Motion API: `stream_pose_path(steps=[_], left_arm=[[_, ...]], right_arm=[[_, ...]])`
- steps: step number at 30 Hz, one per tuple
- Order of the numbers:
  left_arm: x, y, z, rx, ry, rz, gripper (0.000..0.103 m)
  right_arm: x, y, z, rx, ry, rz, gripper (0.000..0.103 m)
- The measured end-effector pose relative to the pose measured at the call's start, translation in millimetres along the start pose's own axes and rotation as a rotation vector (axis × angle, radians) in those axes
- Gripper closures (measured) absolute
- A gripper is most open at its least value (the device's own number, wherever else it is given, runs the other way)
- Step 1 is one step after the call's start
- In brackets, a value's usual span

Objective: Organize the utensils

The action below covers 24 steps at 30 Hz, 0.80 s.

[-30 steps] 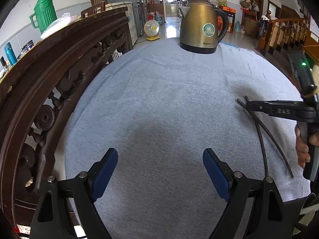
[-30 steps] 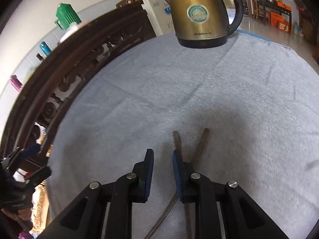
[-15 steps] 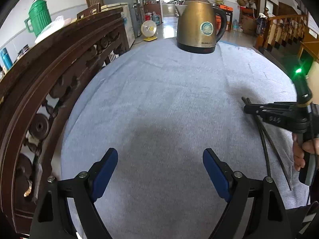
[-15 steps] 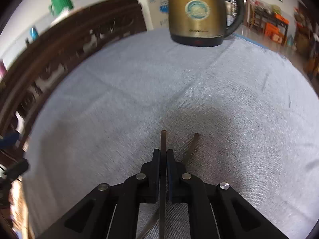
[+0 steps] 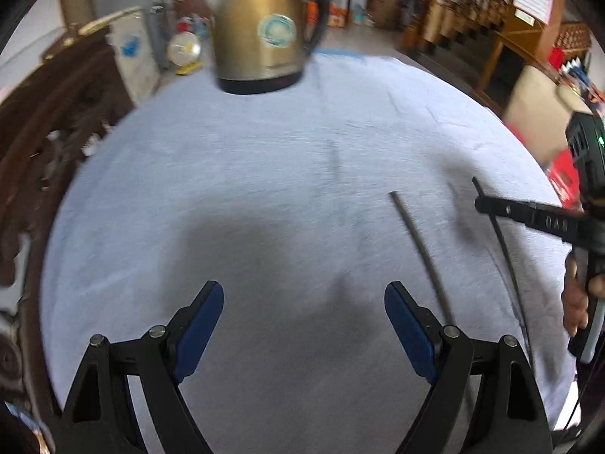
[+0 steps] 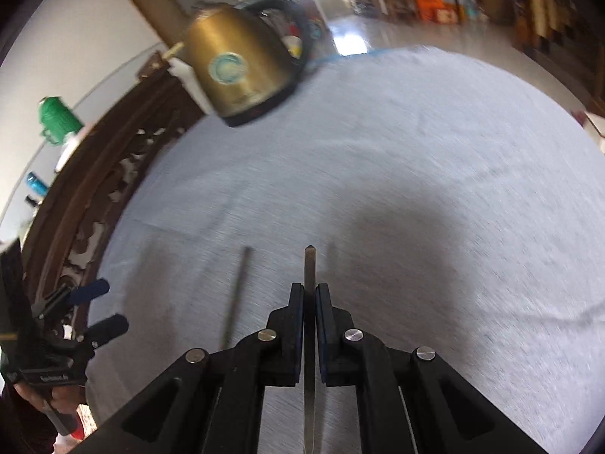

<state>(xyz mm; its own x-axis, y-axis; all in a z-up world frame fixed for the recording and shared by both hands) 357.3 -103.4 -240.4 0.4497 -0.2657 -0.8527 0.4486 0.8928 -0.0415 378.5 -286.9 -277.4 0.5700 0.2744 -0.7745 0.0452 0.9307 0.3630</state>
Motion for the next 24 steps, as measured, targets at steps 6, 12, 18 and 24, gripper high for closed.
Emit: stream_pose_path(steps=[6,12,18,24], left_arm=[[29.4,-34.0,25.7,0.026,0.061,-0.091,0.016],[52.5,-65.0,35.8,0.095,0.101,-0.141,0.028],[70.7,-82.4,35.7,0.114,0.17,-0.196,0.037],[78.6,-87.9,46.9,0.124,0.161,-0.207,0.044]], right_arm=[[-4.5,-13.7,-16.9,0.031,0.058,-0.079,0.096],[-4.5,-27.3,-31.4,0.065,0.095,-0.082,0.096],[-5.8,-27.8,-32.9,0.066,0.099,-0.068,0.095],[-11.7,-29.8,-35.6,0.069,0.098,-0.049,0.094]])
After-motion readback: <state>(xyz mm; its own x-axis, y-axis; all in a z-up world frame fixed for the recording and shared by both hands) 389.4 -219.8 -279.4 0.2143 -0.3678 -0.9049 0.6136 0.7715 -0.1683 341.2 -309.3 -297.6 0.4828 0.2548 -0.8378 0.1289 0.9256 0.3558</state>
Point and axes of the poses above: each gripper's, at about its wrist camera, not at the fingertips, and x roughly the way its jaws point, y to its left, z to its top, the point moved 10 cm from there along x, roughly the way its jaws point, and after that the axes turned 2 degrees about -y, right-handed, at the moved point
